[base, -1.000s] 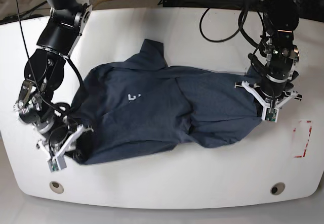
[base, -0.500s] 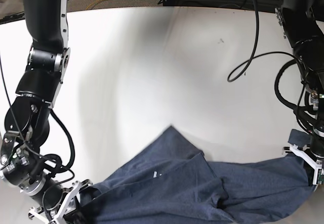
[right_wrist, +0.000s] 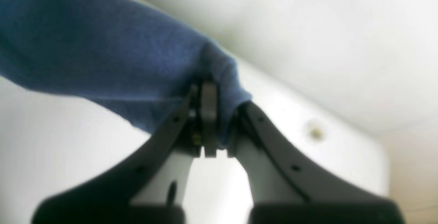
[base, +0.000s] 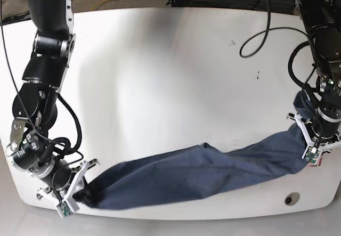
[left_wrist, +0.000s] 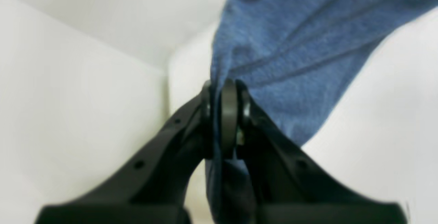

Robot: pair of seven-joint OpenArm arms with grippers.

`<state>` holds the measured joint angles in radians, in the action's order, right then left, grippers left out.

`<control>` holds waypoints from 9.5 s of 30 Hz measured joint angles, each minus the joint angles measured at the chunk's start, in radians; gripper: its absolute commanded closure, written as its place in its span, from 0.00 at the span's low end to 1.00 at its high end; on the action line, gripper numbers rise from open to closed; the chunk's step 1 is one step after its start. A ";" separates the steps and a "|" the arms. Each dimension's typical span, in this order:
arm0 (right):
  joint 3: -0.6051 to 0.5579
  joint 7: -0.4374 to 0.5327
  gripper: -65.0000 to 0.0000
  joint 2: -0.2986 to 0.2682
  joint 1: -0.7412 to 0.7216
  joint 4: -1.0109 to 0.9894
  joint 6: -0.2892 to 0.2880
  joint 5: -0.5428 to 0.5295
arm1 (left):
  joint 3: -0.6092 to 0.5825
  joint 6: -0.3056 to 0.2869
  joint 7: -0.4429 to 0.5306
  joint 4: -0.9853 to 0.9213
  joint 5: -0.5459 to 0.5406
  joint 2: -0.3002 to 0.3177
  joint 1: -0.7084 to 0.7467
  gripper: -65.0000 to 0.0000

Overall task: Fold the T-shirt properly
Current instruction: 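Swing the held shirt back across the table, stretching it between grippers, then lift the shirt high with both grippers and shake it out, then lay the shirt flat by drawing both grippers back across the table, then open the right gripper and release the shirt corner, then regrasp the shirt edge with the right gripper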

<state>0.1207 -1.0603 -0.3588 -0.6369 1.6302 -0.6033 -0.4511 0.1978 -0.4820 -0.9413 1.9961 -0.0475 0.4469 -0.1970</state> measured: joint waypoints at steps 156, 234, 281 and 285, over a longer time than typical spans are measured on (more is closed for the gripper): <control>0.253 -0.024 1.00 0.106 0.352 0.189 -0.061 0.012 | 0.306 -0.227 -0.013 -0.081 0.140 -0.057 0.069 1.00; 0.388 -0.146 1.00 0.050 0.915 0.156 -0.081 -0.285 | 0.482 -0.226 0.150 -0.011 0.212 -0.269 0.631 1.00; 0.404 -0.105 0.33 0.220 0.929 0.000 -0.080 -0.368 | 0.418 -0.226 0.153 -0.030 0.227 -0.219 0.477 1.00; 0.406 -0.090 0.33 0.282 0.883 0.005 -0.092 -0.274 | 0.418 -0.226 0.153 -0.030 0.227 -0.219 0.478 1.00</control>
<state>0.5262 -1.1500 -0.0772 0.2466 1.6356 -0.6956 -0.7254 0.6159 -0.7078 -0.7879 1.9663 0.1791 0.2283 0.2813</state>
